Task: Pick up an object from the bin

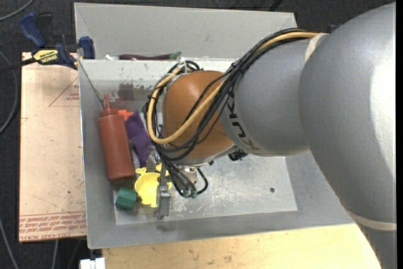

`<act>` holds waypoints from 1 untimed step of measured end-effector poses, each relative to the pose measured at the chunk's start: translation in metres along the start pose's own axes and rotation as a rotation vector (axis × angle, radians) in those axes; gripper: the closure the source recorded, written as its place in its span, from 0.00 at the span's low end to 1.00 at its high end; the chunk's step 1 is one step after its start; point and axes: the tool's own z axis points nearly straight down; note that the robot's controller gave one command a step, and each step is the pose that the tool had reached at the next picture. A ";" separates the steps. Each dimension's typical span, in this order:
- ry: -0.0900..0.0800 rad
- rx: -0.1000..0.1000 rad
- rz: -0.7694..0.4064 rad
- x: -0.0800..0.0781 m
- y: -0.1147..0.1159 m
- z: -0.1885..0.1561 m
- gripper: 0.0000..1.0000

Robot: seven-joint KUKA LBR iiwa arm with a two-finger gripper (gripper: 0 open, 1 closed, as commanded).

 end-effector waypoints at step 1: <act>-0.007 -0.001 0.004 -0.002 -0.001 -0.004 0.00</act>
Offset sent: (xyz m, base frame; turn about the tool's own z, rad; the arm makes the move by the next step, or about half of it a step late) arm 0.0123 0.0096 -0.0481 -0.3099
